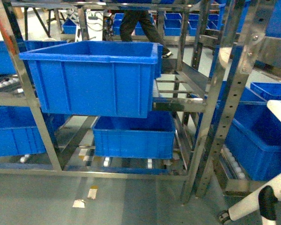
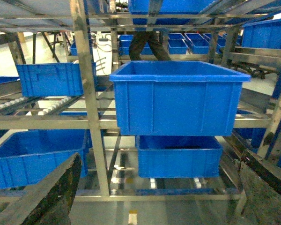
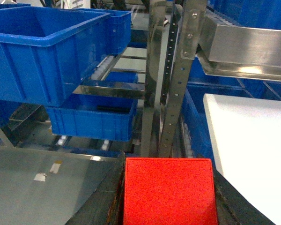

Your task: Place magnetic block on left shelf second layer

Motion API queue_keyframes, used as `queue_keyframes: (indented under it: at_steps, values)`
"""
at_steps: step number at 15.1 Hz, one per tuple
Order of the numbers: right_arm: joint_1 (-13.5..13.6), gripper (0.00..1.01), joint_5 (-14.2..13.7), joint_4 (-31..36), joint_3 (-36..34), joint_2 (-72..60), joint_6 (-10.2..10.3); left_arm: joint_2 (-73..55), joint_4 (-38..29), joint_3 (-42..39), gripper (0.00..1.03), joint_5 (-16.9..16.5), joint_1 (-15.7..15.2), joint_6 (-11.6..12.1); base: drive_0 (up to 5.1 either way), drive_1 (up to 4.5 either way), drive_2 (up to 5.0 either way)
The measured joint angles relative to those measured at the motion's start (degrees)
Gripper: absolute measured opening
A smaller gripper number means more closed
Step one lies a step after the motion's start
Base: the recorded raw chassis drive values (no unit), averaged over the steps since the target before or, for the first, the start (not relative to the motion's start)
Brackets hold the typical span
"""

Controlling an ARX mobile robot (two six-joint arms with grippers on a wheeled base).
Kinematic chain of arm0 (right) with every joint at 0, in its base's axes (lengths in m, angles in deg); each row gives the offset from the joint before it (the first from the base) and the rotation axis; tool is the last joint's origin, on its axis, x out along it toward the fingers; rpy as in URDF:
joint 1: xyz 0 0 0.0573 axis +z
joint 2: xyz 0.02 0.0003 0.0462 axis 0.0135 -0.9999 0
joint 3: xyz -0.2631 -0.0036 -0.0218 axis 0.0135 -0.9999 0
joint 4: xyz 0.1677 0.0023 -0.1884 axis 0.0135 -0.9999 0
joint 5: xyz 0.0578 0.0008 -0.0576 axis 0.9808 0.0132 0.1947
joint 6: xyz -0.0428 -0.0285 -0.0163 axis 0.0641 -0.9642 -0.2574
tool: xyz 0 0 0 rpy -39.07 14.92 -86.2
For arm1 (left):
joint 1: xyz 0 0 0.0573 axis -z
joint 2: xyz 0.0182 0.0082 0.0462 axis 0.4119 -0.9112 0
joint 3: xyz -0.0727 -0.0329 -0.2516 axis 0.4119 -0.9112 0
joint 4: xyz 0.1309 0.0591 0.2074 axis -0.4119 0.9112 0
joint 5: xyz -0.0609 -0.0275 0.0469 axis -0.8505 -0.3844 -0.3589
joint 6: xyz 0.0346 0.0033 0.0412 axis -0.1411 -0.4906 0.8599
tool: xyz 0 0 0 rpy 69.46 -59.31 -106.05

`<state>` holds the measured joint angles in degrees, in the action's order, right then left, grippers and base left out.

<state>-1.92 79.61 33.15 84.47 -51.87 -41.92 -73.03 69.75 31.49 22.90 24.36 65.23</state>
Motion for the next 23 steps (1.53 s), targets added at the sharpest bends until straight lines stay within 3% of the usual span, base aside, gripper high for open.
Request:
queue_keyframes:
  at_steps: [18,23]
  values:
    - [0.0,0.33,0.0,0.0,0.1,-0.1,0.0,0.0,-0.1,0.0,0.98,0.0,0.0,0.0,-2.5,4.63,-2.2]
    - [0.0,0.33,0.3,0.0,0.1,-0.3,0.0,0.0,0.0,0.0,0.98,0.1,0.0,0.0,0.0,0.0,0.0]
